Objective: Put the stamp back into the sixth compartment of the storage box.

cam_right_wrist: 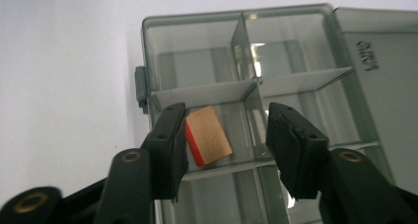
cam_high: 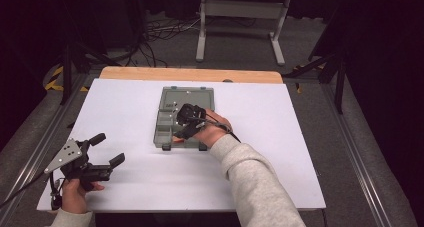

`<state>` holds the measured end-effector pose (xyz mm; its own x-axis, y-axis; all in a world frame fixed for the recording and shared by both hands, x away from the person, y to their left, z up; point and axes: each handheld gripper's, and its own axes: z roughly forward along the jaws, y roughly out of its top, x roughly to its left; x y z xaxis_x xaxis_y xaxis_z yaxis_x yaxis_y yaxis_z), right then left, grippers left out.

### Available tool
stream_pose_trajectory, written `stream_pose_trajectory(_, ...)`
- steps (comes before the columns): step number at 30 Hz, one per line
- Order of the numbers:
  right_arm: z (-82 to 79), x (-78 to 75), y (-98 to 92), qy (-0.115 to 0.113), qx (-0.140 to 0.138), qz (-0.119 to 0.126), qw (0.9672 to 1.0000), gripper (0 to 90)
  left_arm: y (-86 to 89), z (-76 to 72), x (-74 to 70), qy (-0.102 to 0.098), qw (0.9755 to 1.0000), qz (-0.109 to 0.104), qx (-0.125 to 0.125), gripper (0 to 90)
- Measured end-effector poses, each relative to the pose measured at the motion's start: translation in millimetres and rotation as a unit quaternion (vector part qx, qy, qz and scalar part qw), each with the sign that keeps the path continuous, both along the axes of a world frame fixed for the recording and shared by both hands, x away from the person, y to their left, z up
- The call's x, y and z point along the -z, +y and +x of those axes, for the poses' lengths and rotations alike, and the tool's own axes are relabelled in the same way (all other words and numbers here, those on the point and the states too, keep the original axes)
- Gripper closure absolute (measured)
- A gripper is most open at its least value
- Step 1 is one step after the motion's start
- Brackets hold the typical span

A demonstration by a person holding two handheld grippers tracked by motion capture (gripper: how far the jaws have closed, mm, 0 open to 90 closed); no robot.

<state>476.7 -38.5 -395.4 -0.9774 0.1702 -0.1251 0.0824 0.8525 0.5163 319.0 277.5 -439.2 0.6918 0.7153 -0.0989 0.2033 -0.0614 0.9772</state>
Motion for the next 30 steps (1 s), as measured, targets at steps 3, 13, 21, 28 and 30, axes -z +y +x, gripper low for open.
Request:
stream_pose_trajectory(3, -3.1, -6.2, -2.4, 0.0, 0.017, 0.019, 0.9997, 44.5, -0.1, 0.2, -0.2, 0.0, 1.0, -0.001, 0.001, 1.9)
stream_pose_trajectory(13, -17.3, -27.8, -8.8, -0.01, 0.03, 0.072, 0.9969, 27.1, 0.4, 0.3, -0.3, 0.0, 1.0, -0.001, 0.0, 1.8)
stream_pose_trajectory(21, -31.7, -44.5, -17.6, -0.025, 0.036, 0.106, 0.9934, 18.8, 0.5, 0.7, -0.4, 0.0, 1.0, -0.003, 0.0, 1.9)
stream_pose_trajectory(28, -42.3, -53.7, -29.5, -0.047, 0.045, 0.131, 0.9892, 10.1, 0.5, 1.1, -0.4, 0.002, 1.0, -0.004, 0.0, 1.9)
stream_pose_trajectory(30, -44.8, -56.2, -34.1, -0.053, 0.052, 0.136, 0.9879, 7.1, 0.3, 1.4, -0.2, 0.001, 1.0, -0.003, 0.001, 1.9)
